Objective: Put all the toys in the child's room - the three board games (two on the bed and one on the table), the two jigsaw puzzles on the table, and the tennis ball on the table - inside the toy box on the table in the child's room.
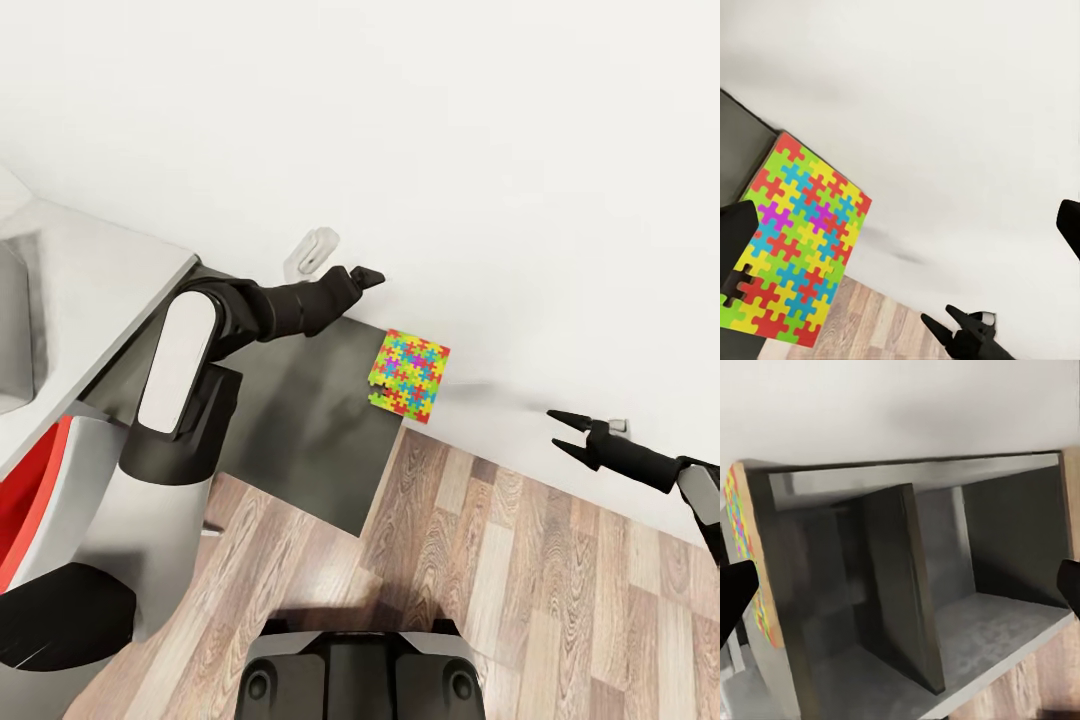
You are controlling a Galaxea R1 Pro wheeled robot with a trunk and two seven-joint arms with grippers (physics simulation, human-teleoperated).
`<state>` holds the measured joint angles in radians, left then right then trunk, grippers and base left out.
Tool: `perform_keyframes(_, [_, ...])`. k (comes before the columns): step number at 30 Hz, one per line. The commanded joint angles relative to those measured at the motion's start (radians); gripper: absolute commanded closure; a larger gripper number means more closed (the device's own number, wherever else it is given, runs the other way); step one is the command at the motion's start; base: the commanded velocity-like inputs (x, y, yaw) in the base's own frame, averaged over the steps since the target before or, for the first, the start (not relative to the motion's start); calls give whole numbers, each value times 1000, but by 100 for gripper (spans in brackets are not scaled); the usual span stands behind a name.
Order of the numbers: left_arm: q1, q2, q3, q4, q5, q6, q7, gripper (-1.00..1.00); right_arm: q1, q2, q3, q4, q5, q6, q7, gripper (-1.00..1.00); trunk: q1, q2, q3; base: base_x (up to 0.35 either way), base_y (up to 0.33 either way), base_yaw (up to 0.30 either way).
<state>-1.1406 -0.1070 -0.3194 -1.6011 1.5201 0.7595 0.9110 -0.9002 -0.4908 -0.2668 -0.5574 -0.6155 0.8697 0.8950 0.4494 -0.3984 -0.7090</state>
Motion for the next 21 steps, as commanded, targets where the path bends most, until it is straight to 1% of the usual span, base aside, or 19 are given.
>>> perform_keyframes(1, [-1, 0, 0, 0, 15, 1, 11, -100, -28, -1, -1, 47, 3, 3, 3, -100, 1, -2, -1, 0, 0, 5])
perform_keyframes(2, [-1, 0, 0, 0, 21, 0, 11, -100, -53, -1, 1, 93, 4, 1, 2, -100, 1, -2, -1, 0, 0, 4])
perform_keyframes(3, [-1, 0, 0, 0, 21, 0, 11, -100, -53, -1, 1, 93, 4, 1, 2, -100, 1, -2, -1, 0, 0, 4])
perform_keyframes(4, [-1, 0, 0, 1, 27, 0, 12, -100, -76, -2, 2, 134, 5, -1, 2, -100, 1, -2, -1, 0, 0, 3])
perform_keyframes(5, [-1, 0, 0, 1, 27, 0, 12, -100, -76, -2, 2, 134, 5, -1, 2, -100, 1, -2, -1, 0, 0, 3])
perform_keyframes(7, [-1, -1, 0, 3, 36, 0, 13, -100, -110, -3, 3, 192, 7, -6, 2, -100, 1, -2, -1, 0, 0, 2])
perform_keyframes(8, [-1, -1, 0, 3, 36, 0, 13, -100, -110, -3, 3, 192, 7, -6, 2, -100, 1, -2, -1, 0, 0, 2])
perform_keyframes(10, [-3, -1, -1, 4, 42, 0, 13, -100, -132, -3, 4, 228, 8, -14, 5, -100, 1, -2, -1, 0, 0, 2])
perform_keyframes(18, [-3, -2, -1, 4, 49, 0, 14, -100, -153, -1, 3, 263, 7, -49, 23, -100, 1, -2, -1, 0, 0, 0])
perform_keyframes(21, [-2, -2, -1, 4, 51, 0, 14, -100, -158, 3, 1, 275, 4, -84, 40, -100, 1, -2, -1, 0, 0, 0])
